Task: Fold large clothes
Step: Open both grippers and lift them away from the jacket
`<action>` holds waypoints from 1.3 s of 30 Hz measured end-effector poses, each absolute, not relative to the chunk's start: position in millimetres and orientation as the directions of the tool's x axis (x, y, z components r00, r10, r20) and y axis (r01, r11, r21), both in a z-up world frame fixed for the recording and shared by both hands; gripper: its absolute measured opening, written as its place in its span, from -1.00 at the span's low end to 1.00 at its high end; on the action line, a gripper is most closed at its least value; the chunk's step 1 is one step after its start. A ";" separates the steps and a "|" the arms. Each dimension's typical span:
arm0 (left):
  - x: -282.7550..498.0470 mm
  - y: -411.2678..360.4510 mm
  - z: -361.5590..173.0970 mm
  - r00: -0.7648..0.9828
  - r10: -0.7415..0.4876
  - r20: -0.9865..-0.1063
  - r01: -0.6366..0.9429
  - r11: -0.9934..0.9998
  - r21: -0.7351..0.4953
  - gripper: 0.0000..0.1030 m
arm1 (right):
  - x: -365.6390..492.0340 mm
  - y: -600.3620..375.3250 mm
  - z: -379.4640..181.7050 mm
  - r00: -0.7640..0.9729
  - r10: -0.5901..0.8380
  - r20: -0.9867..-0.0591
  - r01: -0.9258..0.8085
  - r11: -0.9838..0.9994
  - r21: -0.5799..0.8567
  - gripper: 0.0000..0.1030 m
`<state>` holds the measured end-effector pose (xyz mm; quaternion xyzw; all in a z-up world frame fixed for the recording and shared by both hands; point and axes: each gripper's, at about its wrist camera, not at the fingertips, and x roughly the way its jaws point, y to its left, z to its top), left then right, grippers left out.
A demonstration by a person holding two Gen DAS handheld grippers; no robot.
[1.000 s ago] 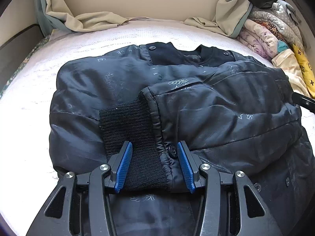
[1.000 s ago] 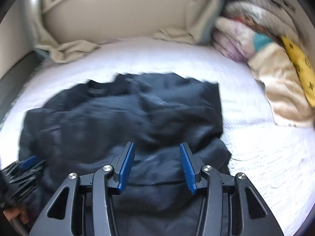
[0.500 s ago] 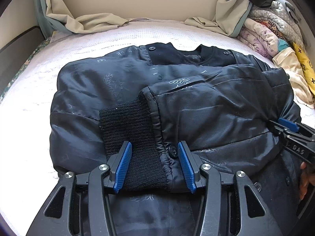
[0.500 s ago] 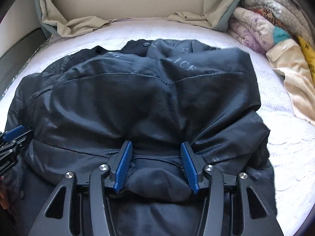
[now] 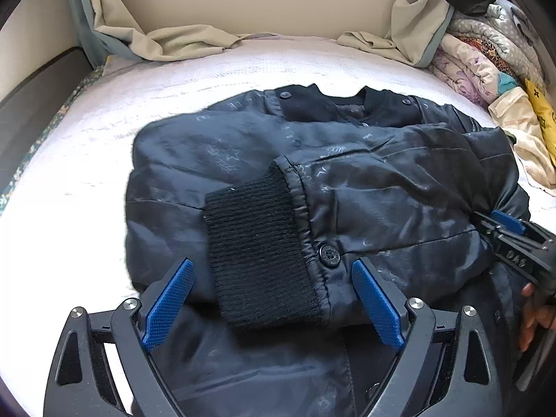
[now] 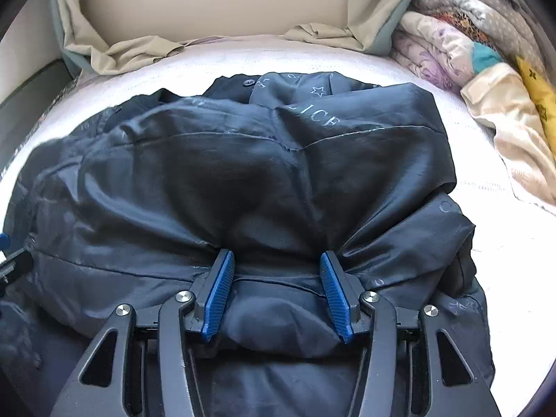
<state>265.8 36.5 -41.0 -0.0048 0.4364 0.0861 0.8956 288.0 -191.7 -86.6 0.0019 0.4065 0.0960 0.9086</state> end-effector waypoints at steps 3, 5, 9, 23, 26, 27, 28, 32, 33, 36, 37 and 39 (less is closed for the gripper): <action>260.3 40.0 -29.7 0.622 0.156 -0.767 -0.170 0.983 0.063 0.83 | 285.8 -197.8 -66.1 0.623 0.237 -0.746 -0.186 0.971 0.153 0.28; 256.0 41.9 -22.3 0.635 0.156 -0.757 -0.173 0.983 0.058 0.84 | 278.4 -206.0 -48.2 0.639 0.286 -0.714 -0.192 0.958 0.212 0.32; 246.4 43.4 -12.8 0.651 0.174 -0.739 -0.174 0.982 0.078 0.86 | 264.3 -222.4 -19.3 0.684 0.303 -0.663 -0.202 0.953 0.227 0.42; 195.9 75.4 0.9 0.619 0.094 -0.780 -0.148 0.989 0.002 0.93 | 235.3 -309.6 -28.7 0.605 0.358 -0.711 -0.130 0.926 0.355 0.49; 177.1 94.2 7.5 0.608 0.029 -0.793 -0.165 0.982 -0.090 0.93 | 213.4 -324.5 -28.7 0.576 0.367 -0.730 -0.134 0.924 0.359 0.50; 171.0 98.3 8.5 0.605 0.008 -0.796 -0.170 0.978 -0.120 0.93 | 207.2 -328.4 -28.9 0.563 0.374 -0.737 -0.135 0.921 0.365 0.50; 162.9 103.6 8.7 0.598 -0.025 -0.801 -0.171 0.972 -0.158 0.93 | 198.1 -332.5 -29.5 0.546 0.385 -0.744 -0.140 0.918 0.372 0.50; 124.0 117.8 -0.1 0.541 -0.116 -0.833 -0.174 0.954 -0.246 0.93 | 153.1 -351.2 -39.4 0.481 0.443 -0.757 -0.178 0.894 0.411 0.50; 113.8 120.6 -5.3 0.525 -0.145 -0.839 -0.177 0.945 -0.274 0.93 | 141.0 -357.7 -45.8 0.456 0.470 -0.756 -0.182 0.880 0.438 0.50; 85.4 131.5 -24.4 0.482 -0.259 -0.837 -0.211 0.893 -0.398 0.90 | 114.2 -374.9 -67.6 0.404 0.533 -0.743 -0.149 0.840 0.522 0.50; 78.9 134.3 -30.0 0.473 -0.284 -0.834 -0.228 0.875 -0.428 0.89 | 107.8 -379.7 -74.3 0.398 0.544 -0.739 -0.134 0.831 0.540 0.50; 66.1 138.7 -41.1 0.459 -0.324 -0.827 -0.255 0.844 -0.472 0.85 | 98.5 -387.3 -89.6 0.384 0.539 -0.750 -0.095 0.831 0.549 0.50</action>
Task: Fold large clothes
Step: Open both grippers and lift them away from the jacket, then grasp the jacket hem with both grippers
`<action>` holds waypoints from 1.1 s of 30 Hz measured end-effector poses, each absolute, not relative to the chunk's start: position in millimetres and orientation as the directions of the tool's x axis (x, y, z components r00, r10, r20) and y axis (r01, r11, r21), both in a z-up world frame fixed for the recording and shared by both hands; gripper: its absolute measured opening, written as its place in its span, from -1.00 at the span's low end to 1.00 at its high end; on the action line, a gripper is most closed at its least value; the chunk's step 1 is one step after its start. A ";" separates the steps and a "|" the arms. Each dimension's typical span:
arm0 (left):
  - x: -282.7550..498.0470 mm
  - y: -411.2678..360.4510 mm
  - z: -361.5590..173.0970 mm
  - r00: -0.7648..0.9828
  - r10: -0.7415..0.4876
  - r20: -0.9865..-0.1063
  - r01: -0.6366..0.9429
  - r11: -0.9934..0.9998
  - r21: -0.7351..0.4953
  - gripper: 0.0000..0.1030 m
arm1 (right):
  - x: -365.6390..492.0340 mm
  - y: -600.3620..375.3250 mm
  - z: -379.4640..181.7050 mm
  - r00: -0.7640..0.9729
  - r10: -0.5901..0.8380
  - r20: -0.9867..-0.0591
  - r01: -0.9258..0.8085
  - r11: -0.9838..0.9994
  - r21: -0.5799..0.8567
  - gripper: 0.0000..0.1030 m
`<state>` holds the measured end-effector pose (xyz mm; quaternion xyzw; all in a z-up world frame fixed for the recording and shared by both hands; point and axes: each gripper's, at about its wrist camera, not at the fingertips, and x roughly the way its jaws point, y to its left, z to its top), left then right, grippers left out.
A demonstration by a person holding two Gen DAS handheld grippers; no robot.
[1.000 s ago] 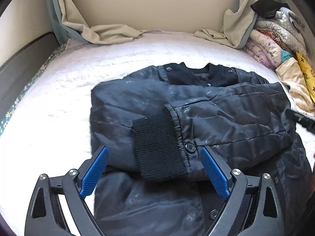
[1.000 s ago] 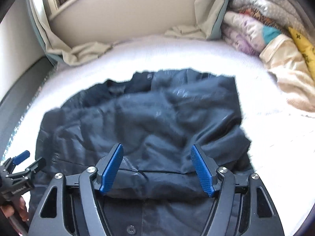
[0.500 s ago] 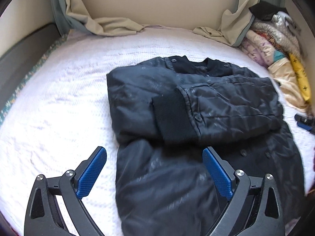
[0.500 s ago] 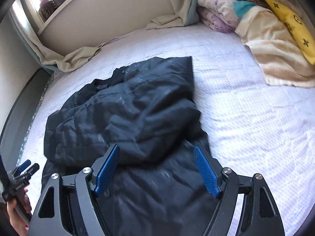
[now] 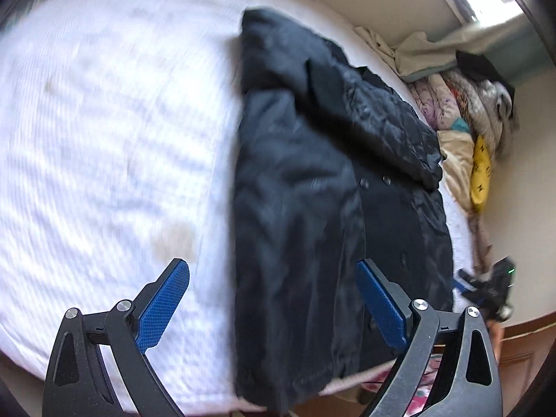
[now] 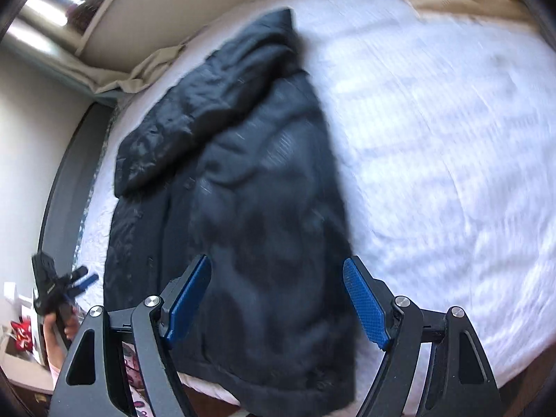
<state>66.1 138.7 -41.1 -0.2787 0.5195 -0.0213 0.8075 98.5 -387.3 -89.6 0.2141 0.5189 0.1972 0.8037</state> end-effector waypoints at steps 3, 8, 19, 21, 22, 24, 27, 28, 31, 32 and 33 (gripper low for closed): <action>54.3 138.8 -52.0 0.450 -0.359 -0.817 -0.268 0.819 -0.508 0.82 | 93.1 -395.8 -102.3 0.347 0.553 -0.757 -0.063 0.820 0.569 0.50; 47.3 139.1 -77.3 0.415 -0.505 -0.757 -0.288 0.716 -0.636 0.76 | 97.6 -409.8 -122.7 0.277 0.647 -0.710 -0.040 0.747 0.664 0.50; 47.5 104.3 -87.0 0.398 -0.547 -0.737 -0.213 0.726 -0.654 0.57 | 87.5 -414.4 -140.2 0.175 0.770 -0.614 -0.090 0.633 0.769 0.50; 47.0 102.1 -89.3 0.411 -0.530 -0.742 -0.216 0.734 -0.644 0.41 | 85.9 -414.0 -140.8 0.163 0.783 -0.600 -0.098 0.618 0.780 0.50; 46.5 101.3 -89.8 0.415 -0.526 -0.742 -0.214 0.737 -0.642 0.30 | 85.3 -412.5 -141.3 0.157 0.787 -0.597 -0.102 0.614 0.783 0.50; 45.9 102.7 -91.5 0.416 -0.538 -0.733 -0.211 0.727 -0.654 0.09 | 83.8 -406.3 -139.9 0.135 0.795 -0.591 -0.121 0.605 0.787 0.49; 44.4 107.0 -98.4 0.410 -0.571 -0.711 -0.232 0.689 -0.687 -0.34 | 79.9 -398.6 -138.8 0.123 0.784 -0.608 -0.146 0.621 0.771 0.11; 43.6 108.2 -99.4 0.411 -0.574 -0.709 -0.236 0.684 -0.690 -0.40 | 79.5 -396.4 -139.5 0.114 0.788 -0.606 -0.143 0.616 0.774 -0.05; 40.7 110.4 -95.9 0.421 -0.590 -0.689 -0.217 0.672 -0.708 -0.60 | 77.2 -394.3 -141.9 0.098 0.783 -0.614 -0.150 0.621 0.769 -0.42; 39.7 110.2 -92.5 0.429 -0.593 -0.682 -0.203 0.672 -0.712 -0.62 | 76.5 -392.8 -139.9 0.101 0.782 -0.615 -0.164 0.623 0.765 -0.51; 38.7 110.2 -90.7 0.434 -0.592 -0.679 -0.195 0.674 -0.712 -0.65 | 76.0 -391.6 -138.4 0.103 0.782 -0.615 -0.170 0.623 0.764 -0.57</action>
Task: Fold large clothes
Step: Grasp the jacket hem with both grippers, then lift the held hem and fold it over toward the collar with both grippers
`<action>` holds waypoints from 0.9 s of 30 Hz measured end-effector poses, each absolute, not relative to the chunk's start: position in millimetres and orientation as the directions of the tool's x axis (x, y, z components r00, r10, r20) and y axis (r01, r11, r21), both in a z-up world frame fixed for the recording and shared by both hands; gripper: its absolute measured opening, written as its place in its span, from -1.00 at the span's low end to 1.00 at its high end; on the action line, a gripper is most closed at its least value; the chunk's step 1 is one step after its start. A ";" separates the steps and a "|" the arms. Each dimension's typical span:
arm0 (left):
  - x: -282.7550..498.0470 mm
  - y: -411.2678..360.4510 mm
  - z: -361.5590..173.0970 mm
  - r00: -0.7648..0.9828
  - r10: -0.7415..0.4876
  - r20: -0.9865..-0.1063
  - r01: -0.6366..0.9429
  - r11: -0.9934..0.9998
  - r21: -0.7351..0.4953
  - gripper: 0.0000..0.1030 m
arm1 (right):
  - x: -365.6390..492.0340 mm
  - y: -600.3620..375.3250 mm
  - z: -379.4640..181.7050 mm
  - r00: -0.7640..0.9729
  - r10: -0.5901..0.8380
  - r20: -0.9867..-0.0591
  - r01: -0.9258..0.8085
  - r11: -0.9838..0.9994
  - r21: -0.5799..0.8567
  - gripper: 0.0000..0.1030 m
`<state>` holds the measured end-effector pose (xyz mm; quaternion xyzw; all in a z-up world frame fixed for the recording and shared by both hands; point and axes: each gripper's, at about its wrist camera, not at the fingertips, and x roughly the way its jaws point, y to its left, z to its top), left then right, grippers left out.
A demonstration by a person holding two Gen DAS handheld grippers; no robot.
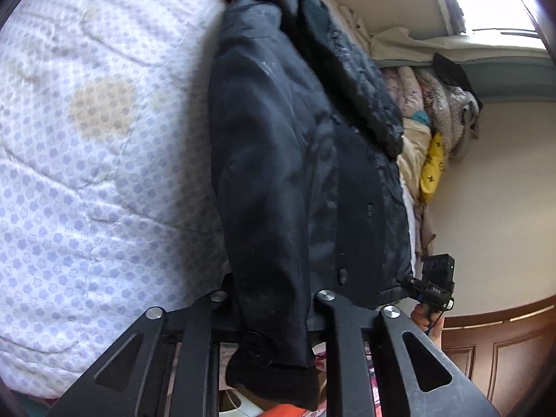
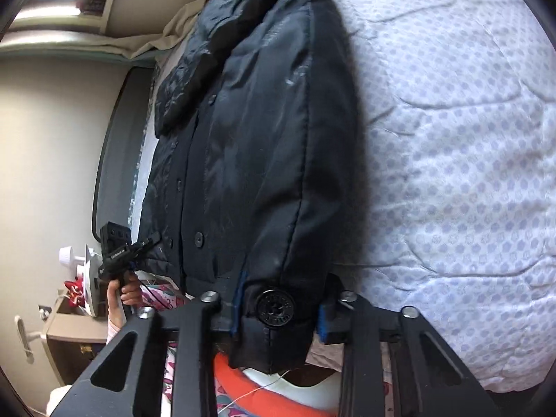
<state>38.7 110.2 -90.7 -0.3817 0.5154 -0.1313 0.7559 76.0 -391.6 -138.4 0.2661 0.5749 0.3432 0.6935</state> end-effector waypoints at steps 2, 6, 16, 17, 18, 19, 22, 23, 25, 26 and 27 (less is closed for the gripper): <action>36.4 109.8 -83.5 0.453 -0.587 -0.671 -0.173 0.681 -0.712 -0.68 | 74.4 -389.7 -133.1 0.118 0.777 -0.619 -0.192 0.629 0.753 -0.64; 26.3 111.0 -66.7 0.485 -0.583 -0.651 -0.138 0.685 -0.716 -0.70 | 68.0 -389.8 -116.6 0.161 0.785 -0.598 -0.236 0.619 0.749 -0.74; -27.1 122.9 -41.5 0.491 -0.596 -0.635 -0.135 0.668 -0.732 -0.70 | 21.9 -391.4 -84.7 0.175 0.815 -0.552 -0.286 0.579 0.764 -0.79; -32.2 123.8 -39.8 0.491 -0.598 -0.633 -0.139 0.664 -0.735 -0.70 | 16.0 -392.4 -82.8 0.176 0.818 -0.548 -0.287 0.575 0.766 -0.79; -38.1 124.6 -37.7 0.491 -0.600 -0.632 -0.143 0.660 -0.737 -0.70 | 10.9 -392.4 -81.5 0.176 0.820 -0.544 -0.286 0.571 0.769 -0.79; -43.1 124.8 -35.1 0.492 -0.602 -0.629 -0.145 0.656 -0.741 -0.70 | 4.6 -392.8 -80.4 0.176 0.824 -0.538 -0.285 0.566 0.773 -0.79; -55.4 124.3 -25.2 0.498 -0.607 -0.620 -0.144 0.647 -0.749 -0.70 | -11.3 -392.3 -76.0 0.183 0.835 -0.518 -0.289 0.550 0.784 -0.79; -57.0 124.0 -22.0 0.500 -0.608 -0.617 -0.144 0.644 -0.752 -0.70 | -14.8 -393.2 -74.8 0.187 0.840 -0.510 -0.286 0.543 0.790 -0.79; -55.5 127.2 -14.6 0.511 -0.613 -0.602 -0.147 0.628 -0.764 -0.70 | -16.7 -394.4 -72.1 0.196 0.847 -0.495 -0.282 0.532 0.798 -0.79; -50.8 129.7 -10.0 0.520 -0.616 -0.592 -0.144 0.620 -0.771 -0.70 | -15.7 -396.9 -69.7 0.204 0.848 -0.489 -0.280 0.529 0.801 -0.79; -48.4 131.6 -6.2 0.527 -0.615 -0.587 -0.136 0.620 -0.772 -0.70 | -13.7 -399.0 -66.6 0.211 0.850 -0.482 -0.279 0.525 0.804 -0.79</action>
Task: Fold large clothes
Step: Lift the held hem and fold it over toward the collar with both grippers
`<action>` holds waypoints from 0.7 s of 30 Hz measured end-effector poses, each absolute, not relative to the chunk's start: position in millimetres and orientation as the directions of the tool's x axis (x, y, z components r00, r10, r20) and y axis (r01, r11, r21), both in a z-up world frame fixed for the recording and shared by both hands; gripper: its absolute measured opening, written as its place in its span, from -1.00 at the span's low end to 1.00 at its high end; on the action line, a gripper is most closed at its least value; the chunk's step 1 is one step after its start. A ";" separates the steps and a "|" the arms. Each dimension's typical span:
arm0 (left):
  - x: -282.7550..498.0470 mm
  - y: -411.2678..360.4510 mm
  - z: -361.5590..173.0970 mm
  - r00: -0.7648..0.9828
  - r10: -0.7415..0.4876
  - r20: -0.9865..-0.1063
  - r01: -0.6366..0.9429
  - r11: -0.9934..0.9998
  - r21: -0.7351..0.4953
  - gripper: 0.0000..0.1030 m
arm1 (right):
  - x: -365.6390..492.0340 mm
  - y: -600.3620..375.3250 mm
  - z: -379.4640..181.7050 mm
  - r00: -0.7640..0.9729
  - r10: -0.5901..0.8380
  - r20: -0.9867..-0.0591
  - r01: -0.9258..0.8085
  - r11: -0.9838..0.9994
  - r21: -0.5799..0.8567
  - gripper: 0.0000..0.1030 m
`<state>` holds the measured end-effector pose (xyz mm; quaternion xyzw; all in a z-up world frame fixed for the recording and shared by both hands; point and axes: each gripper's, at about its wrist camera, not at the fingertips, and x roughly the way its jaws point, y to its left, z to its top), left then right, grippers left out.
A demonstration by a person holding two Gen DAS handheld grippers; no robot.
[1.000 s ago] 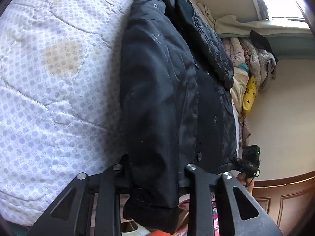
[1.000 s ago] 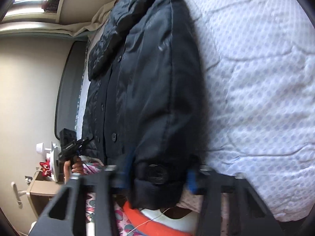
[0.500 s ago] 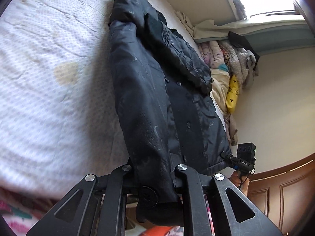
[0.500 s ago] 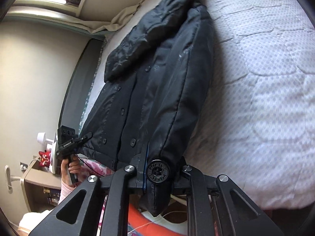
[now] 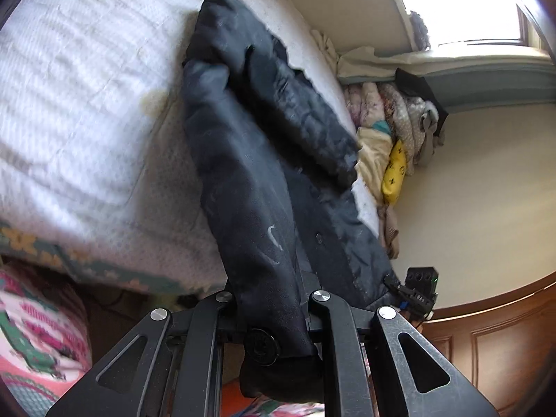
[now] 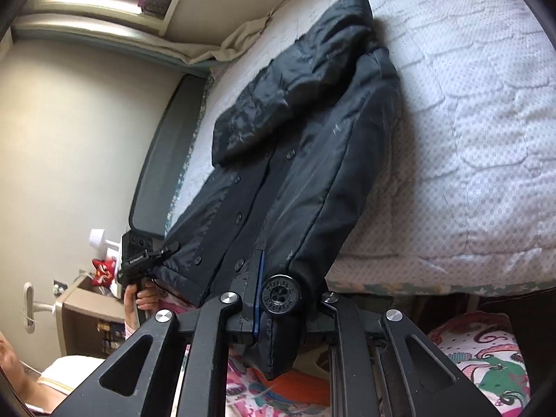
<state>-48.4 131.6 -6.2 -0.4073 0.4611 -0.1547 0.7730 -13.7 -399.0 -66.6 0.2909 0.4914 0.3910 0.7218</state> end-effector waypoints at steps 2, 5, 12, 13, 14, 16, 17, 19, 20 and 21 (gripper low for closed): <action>-29.6 134.5 7.5 0.551 -0.588 -0.593 -0.125 0.644 -0.754 -0.70 | 0.8 -403.0 -57.3 0.239 0.857 -0.457 -0.277 0.511 0.814 -0.79; 3.5 139.0 24.8 0.586 -0.566 -0.580 -0.116 0.650 -0.751 -0.70 | 23.7 -400.1 -40.8 0.277 0.858 -0.432 -0.276 0.502 0.820 -0.79; 76.1 155.6 46.0 0.628 -0.541 -0.560 -0.135 0.633 -0.763 -0.70 | 106.6 -364.2 -7.4 0.360 0.836 -0.414 -0.249 0.514 0.821 -0.79; 90.0 157.7 45.6 0.627 -0.531 -0.569 -0.149 0.636 -0.758 -0.70 | 115.8 -357.8 -5.9 0.371 0.830 -0.416 -0.236 0.518 0.822 -0.79; 96.9 157.1 44.1 0.626 -0.527 -0.575 -0.158 0.636 -0.755 -0.69 | 128.7 -354.0 -5.6 0.383 0.821 -0.424 -0.216 0.526 0.823 -0.79; 119.0 161.3 38.2 0.617 -0.518 -0.593 -0.188 0.634 -0.750 -0.68 | 150.8 -345.3 -5.8 0.400 0.796 -0.454 -0.176 0.553 0.814 -0.79; 126.5 163.3 35.1 0.614 -0.514 -0.599 -0.199 0.633 -0.748 -0.67 | 163.3 -341.0 -7.8 0.406 0.783 -0.471 -0.154 0.566 0.810 -0.79; 145.8 168.3 25.3 0.605 -0.509 -0.613 -0.229 0.626 -0.746 -0.64 | 184.3 -333.3 -12.1 0.411 0.763 -0.498 -0.121 0.588 0.800 -0.79; 154.4 170.3 19.6 0.599 -0.507 -0.619 -0.244 0.621 -0.745 -0.64 | 196.1 -328.3 -15.4 0.412 0.750 -0.517 -0.105 0.603 0.791 -0.79; 158.6 171.5 16.5 0.594 -0.506 -0.626 -0.253 0.620 -0.742 -0.63 | 206.8 -323.5 -19.2 0.413 0.736 -0.537 -0.091 0.620 0.780 -0.79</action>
